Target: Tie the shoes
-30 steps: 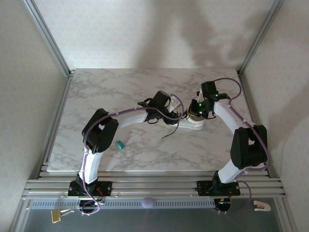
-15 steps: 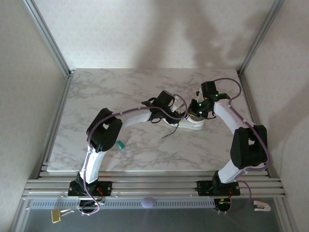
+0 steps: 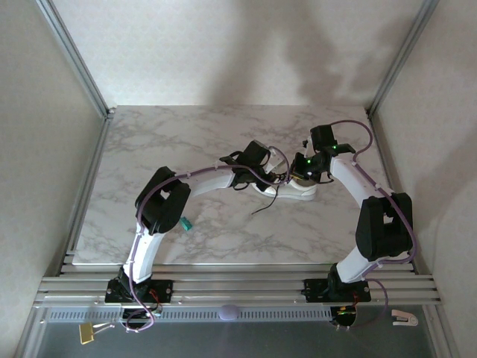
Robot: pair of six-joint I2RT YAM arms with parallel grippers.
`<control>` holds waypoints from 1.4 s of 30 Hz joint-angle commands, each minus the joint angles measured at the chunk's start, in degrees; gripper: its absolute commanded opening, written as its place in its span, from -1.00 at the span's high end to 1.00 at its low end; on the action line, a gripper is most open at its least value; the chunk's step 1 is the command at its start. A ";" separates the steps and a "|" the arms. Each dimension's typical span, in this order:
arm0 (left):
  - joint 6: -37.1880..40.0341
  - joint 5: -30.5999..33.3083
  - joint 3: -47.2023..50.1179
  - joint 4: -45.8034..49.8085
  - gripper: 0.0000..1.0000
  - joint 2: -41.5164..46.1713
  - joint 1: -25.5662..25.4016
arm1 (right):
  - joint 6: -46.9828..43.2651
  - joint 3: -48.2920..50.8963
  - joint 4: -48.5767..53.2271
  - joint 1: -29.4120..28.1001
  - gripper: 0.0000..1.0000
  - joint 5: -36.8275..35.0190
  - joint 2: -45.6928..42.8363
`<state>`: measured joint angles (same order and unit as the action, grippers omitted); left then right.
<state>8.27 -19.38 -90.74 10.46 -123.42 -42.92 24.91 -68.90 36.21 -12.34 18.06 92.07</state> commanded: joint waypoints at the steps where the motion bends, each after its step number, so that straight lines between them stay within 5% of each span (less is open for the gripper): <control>1: 0.98 0.00 2.32 1.49 1.00 3.12 -0.42 | 0.79 -0.04 -0.01 0.30 1.00 -0.45 -0.22; 17: 6.74 -9.23 10.40 1.55 1.00 9.25 -0.06 | 0.72 -0.07 0.84 0.28 1.00 -3.71 -1.35; 23: 6.21 -7.85 11.73 1.39 1.00 10.29 -0.06 | -1.79 2.72 -3.22 0.22 1.00 4.90 -3.14; 25: 5.26 -6.89 11.73 0.86 0.82 10.46 -0.06 | -2.70 4.20 -4.70 -0.17 1.00 8.30 -4.10; 28: 3.42 -6.82 11.80 -0.58 0.27 10.99 0.20 | -3.19 6.33 -5.87 -1.91 1.00 8.65 -5.93; 32: 1.65 -8.72 12.96 -2.75 -0.05 13.23 0.54 | -2.26 6.94 -5.15 -3.06 1.00 3.80 -7.41; 38: -4.67 -10.25 19.62 -11.75 -0.12 19.79 3.32 | -0.21 8.32 -3.77 -3.08 1.00 -3.96 -8.56; 42: -11.96 -3.78 21.16 -14.94 0.12 18.54 6.11 | 0.79 9.18 -3.70 -3.17 1.00 -5.47 -7.88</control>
<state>2.98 -27.09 -70.76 -0.01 -104.60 -38.79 24.32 -60.86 31.75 -15.49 15.75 84.64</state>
